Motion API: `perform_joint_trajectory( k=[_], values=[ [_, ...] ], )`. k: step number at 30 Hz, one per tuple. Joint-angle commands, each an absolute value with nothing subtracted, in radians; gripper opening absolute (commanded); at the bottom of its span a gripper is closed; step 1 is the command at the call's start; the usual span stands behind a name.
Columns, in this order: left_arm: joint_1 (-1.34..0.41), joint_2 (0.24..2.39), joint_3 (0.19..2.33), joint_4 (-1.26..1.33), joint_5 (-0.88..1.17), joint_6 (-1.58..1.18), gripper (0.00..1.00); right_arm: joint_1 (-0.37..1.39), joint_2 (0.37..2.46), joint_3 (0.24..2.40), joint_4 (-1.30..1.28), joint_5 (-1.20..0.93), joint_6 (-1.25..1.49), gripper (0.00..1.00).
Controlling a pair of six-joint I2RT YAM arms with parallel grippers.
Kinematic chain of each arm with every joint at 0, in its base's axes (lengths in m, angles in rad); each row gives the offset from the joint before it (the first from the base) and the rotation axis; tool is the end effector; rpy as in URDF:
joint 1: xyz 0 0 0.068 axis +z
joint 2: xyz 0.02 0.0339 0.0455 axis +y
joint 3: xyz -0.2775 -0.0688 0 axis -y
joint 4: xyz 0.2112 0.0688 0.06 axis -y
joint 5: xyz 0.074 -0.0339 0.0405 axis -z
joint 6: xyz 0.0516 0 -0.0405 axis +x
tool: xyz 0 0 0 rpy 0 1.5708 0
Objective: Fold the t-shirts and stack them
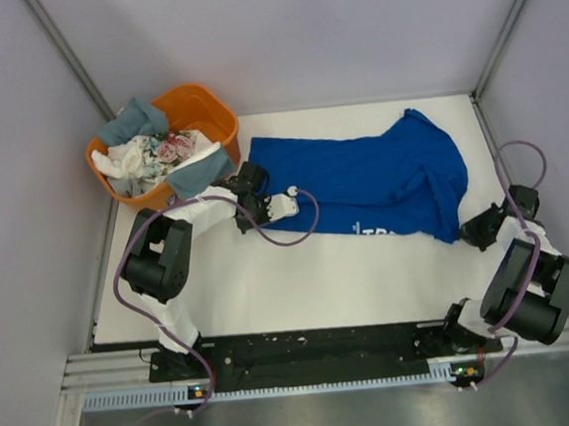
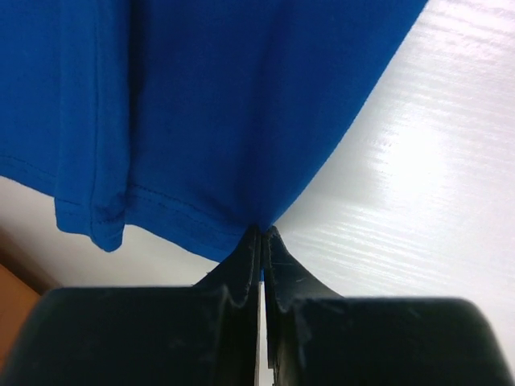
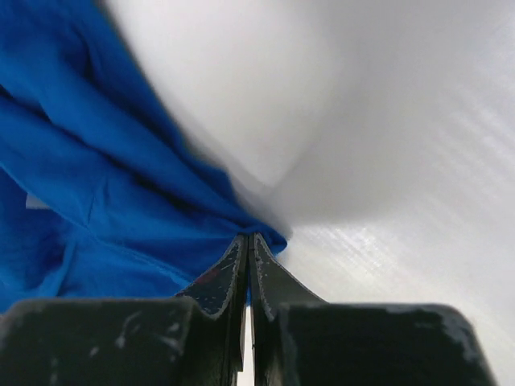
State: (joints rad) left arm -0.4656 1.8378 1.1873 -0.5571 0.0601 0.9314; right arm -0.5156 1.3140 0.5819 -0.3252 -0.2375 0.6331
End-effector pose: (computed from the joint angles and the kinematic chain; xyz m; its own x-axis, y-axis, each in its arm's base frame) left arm 0.3044 -0.1564 0.1837 -0.1235 0.9585 -0.2570 0.9491 0.1897 0.2516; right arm 0.1867 -0.0918 0.1772 -0.3869 0.8802 -0.2748 0.7536 0.4735 0.4558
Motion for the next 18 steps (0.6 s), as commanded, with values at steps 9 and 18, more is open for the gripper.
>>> perform_joint_trajectory(
  k=[9,18],
  values=[
    [-0.460,1.786,1.104,-0.630,-0.029,0.884,0.00,-0.689,1.318,0.664,-0.273,-0.235,0.540,0.00],
    [-0.466,1.782,1.140,-0.666,-0.023,0.838,0.00,-0.358,1.183,0.767,-0.492,-0.086,0.374,0.38]
  ],
)
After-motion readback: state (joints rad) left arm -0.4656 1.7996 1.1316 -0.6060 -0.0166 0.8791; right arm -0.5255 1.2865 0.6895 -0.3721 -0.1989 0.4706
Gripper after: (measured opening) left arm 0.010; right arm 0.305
